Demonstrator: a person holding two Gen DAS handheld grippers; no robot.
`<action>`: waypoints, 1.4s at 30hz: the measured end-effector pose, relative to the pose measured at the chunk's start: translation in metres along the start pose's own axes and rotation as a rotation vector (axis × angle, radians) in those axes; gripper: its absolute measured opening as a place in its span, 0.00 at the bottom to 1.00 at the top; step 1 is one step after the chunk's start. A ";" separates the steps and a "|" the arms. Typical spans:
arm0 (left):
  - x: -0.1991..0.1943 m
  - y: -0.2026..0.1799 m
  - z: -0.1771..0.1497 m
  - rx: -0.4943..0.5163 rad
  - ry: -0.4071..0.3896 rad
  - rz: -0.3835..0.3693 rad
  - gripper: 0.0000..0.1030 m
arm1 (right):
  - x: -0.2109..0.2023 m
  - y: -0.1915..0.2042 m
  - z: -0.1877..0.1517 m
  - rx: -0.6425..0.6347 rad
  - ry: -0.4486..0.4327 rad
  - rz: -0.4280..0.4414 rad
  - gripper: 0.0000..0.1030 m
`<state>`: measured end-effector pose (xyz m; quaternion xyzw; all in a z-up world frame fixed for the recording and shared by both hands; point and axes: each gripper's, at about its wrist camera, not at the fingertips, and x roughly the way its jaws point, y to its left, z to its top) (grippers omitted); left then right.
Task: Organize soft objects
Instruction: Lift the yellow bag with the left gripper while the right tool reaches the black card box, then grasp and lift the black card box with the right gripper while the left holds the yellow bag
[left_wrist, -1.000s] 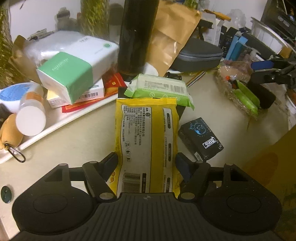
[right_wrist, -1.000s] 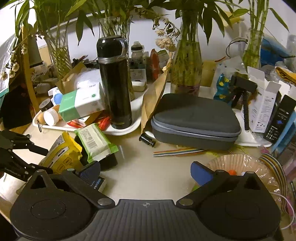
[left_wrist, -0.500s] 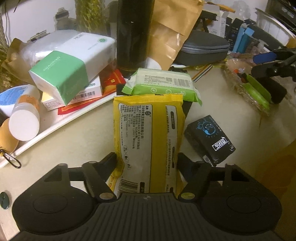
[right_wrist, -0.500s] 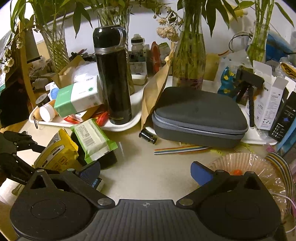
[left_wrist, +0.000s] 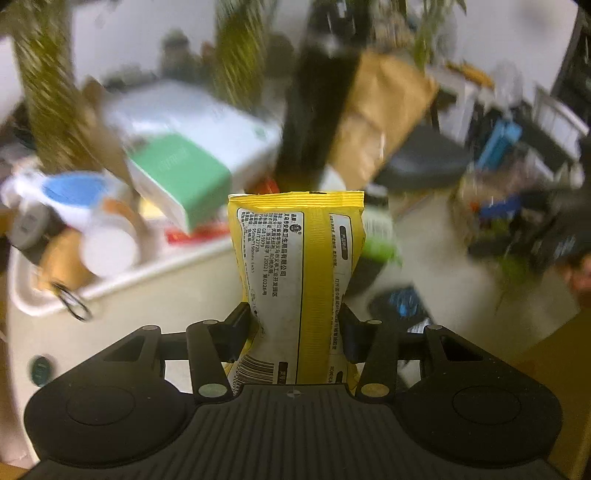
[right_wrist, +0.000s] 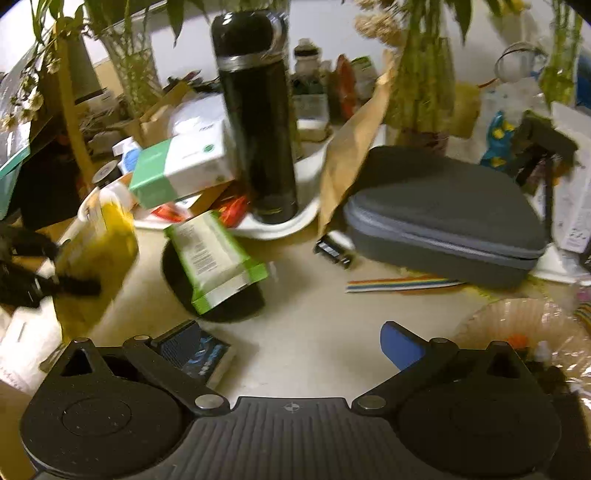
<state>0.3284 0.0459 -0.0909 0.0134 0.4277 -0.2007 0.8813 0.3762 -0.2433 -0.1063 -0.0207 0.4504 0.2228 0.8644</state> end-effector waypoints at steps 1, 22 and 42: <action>-0.009 0.001 0.002 -0.009 -0.023 0.006 0.46 | 0.003 0.002 0.000 0.001 0.012 0.021 1.00; -0.133 -0.017 -0.034 -0.070 -0.222 0.117 0.46 | 0.066 0.043 -0.004 -0.089 0.273 0.298 0.57; -0.126 -0.011 -0.034 -0.105 -0.207 0.124 0.47 | 0.083 0.071 0.002 -0.286 0.236 0.239 0.63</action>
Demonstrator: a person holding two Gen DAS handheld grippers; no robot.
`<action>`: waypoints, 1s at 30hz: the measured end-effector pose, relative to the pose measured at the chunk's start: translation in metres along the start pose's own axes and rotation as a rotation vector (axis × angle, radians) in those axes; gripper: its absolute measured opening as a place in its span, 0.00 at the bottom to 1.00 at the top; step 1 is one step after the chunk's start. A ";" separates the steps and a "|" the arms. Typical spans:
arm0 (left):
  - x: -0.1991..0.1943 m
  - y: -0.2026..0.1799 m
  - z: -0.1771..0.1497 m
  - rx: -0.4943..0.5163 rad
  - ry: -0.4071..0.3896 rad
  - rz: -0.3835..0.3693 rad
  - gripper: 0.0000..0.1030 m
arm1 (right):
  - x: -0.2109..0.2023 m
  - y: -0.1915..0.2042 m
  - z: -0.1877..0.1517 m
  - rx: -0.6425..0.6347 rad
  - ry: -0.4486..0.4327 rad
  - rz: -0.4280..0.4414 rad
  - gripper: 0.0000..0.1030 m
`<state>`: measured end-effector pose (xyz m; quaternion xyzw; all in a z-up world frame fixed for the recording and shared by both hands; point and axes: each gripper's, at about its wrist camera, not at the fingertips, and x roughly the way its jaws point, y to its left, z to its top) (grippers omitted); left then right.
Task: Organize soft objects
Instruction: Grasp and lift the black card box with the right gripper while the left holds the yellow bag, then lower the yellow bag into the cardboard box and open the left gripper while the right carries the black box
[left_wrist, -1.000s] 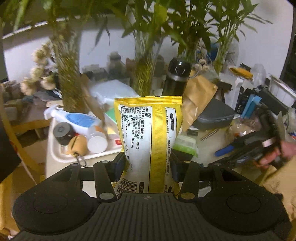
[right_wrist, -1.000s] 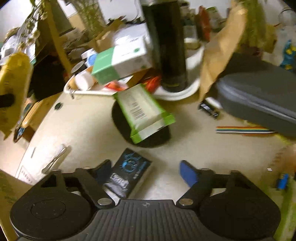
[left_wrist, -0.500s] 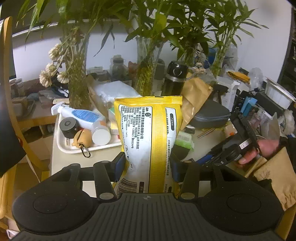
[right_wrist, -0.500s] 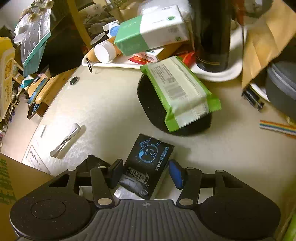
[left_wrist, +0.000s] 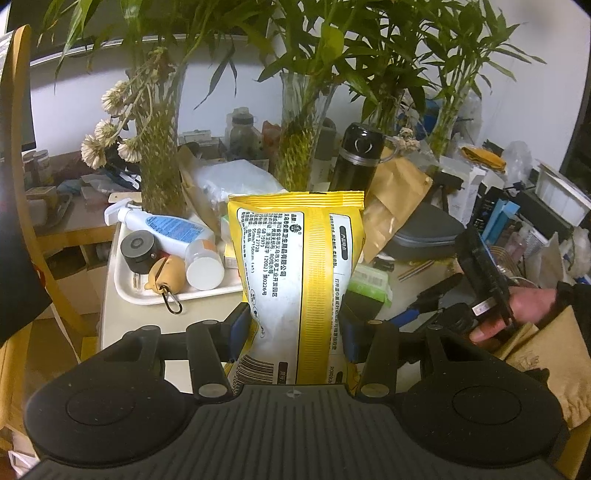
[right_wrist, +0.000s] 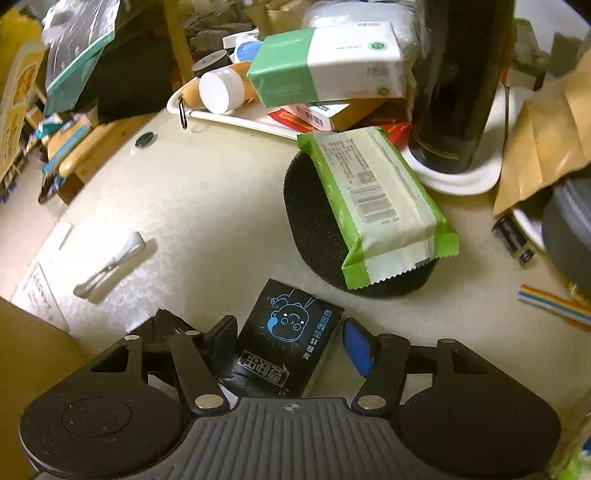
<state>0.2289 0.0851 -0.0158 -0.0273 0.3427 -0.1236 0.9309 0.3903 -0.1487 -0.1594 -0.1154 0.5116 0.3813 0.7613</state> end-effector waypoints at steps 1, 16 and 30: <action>0.000 0.000 0.000 0.000 0.001 0.001 0.47 | -0.002 0.002 0.001 -0.025 0.005 -0.025 0.63; 0.000 0.001 0.000 -0.008 0.002 0.007 0.47 | -0.001 -0.002 -0.004 -0.070 0.043 -0.167 0.64; -0.002 0.001 0.000 0.004 -0.001 -0.006 0.47 | -0.024 -0.006 -0.010 -0.057 0.053 -0.235 0.50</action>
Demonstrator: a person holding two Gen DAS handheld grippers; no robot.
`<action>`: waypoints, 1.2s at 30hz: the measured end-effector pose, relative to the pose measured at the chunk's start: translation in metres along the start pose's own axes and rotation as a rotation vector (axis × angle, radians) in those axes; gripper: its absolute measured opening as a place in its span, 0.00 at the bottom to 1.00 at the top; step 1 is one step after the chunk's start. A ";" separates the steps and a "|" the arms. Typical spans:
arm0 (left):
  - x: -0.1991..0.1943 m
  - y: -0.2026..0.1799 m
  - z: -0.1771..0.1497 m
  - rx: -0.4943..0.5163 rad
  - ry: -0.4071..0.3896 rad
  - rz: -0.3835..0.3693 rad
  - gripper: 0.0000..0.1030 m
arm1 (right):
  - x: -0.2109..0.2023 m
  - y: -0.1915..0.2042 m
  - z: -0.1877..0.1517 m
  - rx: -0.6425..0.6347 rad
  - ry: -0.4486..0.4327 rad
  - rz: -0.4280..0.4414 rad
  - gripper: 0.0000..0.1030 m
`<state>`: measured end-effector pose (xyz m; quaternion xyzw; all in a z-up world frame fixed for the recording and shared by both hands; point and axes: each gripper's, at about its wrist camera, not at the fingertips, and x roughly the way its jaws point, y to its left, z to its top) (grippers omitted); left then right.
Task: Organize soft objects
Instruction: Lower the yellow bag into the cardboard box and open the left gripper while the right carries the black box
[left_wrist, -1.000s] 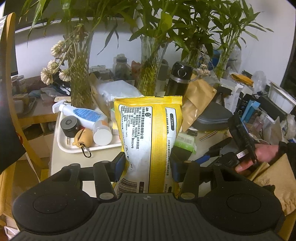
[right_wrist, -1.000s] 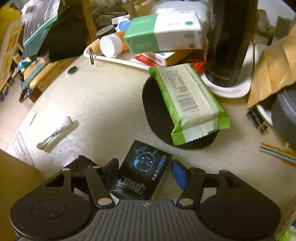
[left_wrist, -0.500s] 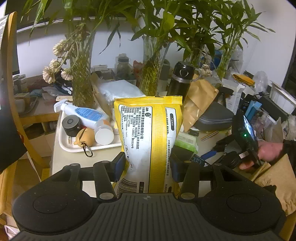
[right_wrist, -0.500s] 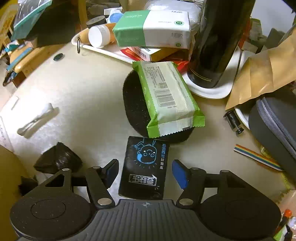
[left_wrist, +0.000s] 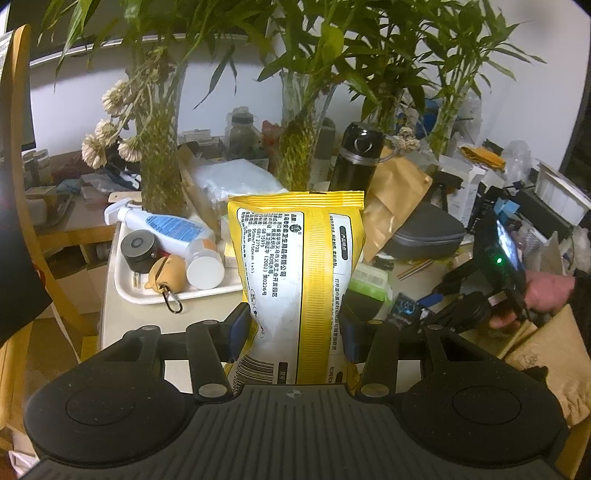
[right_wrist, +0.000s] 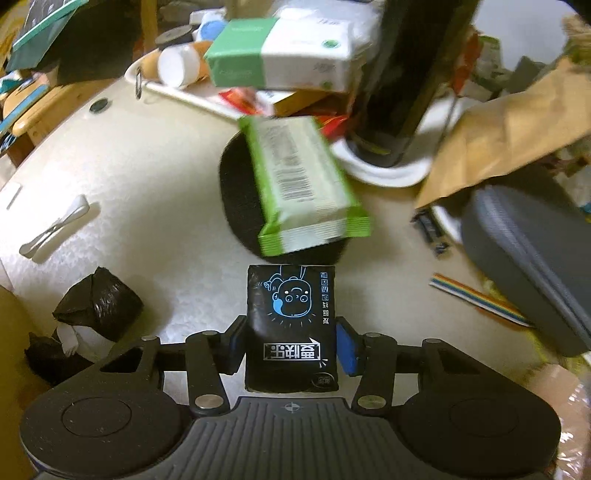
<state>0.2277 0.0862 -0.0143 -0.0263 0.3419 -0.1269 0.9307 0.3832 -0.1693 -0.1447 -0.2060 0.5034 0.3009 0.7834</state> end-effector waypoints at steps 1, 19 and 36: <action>-0.002 -0.001 0.000 0.005 -0.005 -0.002 0.47 | -0.006 -0.003 -0.001 0.010 -0.010 -0.007 0.50; -0.046 -0.018 -0.005 0.002 -0.047 0.002 0.47 | -0.140 -0.043 -0.052 0.313 -0.261 -0.189 0.50; -0.120 -0.060 -0.011 -0.055 -0.031 -0.060 0.47 | -0.271 0.042 -0.092 0.226 -0.446 -0.128 0.50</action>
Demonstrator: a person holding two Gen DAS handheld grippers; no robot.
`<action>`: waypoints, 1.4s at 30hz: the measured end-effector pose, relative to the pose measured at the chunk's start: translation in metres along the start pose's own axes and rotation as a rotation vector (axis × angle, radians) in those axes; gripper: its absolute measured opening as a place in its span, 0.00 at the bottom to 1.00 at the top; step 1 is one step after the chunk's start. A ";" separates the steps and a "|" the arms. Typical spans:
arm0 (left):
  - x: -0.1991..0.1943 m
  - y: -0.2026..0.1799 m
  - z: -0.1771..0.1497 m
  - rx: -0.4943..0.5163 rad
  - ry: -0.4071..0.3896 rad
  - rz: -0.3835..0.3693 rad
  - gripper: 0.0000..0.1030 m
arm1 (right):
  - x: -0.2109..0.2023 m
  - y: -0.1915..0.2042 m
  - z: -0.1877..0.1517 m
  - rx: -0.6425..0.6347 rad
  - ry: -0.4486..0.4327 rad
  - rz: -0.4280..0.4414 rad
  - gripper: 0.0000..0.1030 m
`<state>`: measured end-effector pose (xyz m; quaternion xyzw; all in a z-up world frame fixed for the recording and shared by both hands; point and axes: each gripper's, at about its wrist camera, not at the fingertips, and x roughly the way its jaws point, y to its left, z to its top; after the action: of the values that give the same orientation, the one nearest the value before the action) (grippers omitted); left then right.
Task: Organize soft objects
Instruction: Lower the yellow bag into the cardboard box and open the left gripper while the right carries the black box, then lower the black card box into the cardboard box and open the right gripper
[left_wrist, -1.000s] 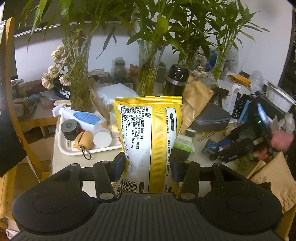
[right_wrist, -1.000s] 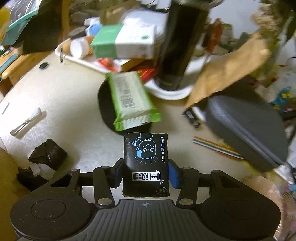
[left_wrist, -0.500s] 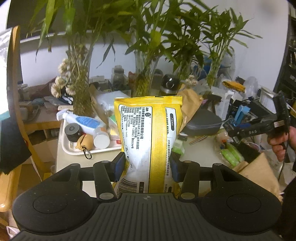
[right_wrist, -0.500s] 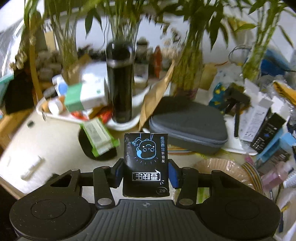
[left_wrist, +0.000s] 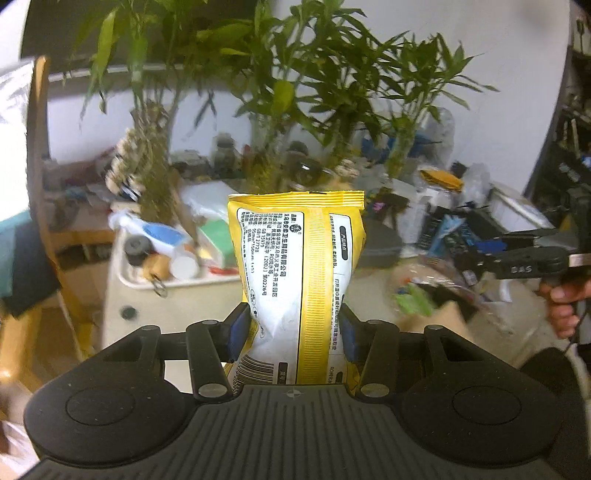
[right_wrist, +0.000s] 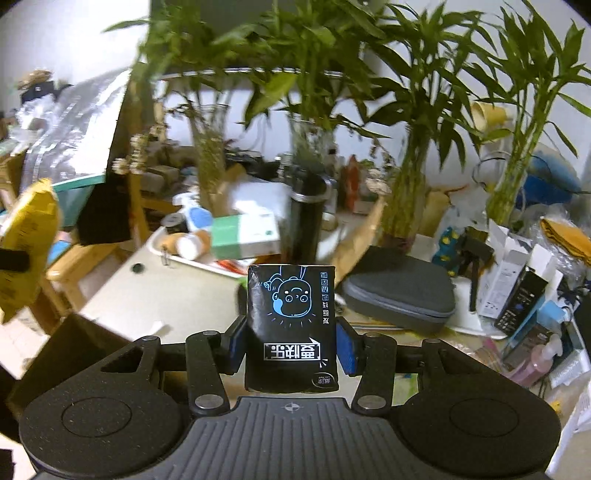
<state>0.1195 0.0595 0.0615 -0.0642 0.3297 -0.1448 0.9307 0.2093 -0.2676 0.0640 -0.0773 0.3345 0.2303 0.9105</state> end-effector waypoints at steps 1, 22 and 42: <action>0.000 -0.001 -0.002 -0.015 0.012 -0.014 0.47 | -0.005 0.004 -0.002 -0.007 -0.002 0.010 0.50; 0.043 0.029 -0.067 -0.533 0.244 -0.182 0.66 | -0.055 0.053 -0.039 -0.095 -0.035 0.093 0.50; -0.027 -0.027 -0.061 -0.040 0.007 0.076 0.66 | -0.061 0.065 -0.061 -0.083 -0.020 0.142 0.50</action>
<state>0.0548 0.0411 0.0363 -0.0697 0.3380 -0.1029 0.9329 0.1031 -0.2510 0.0573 -0.0886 0.3202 0.3087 0.8913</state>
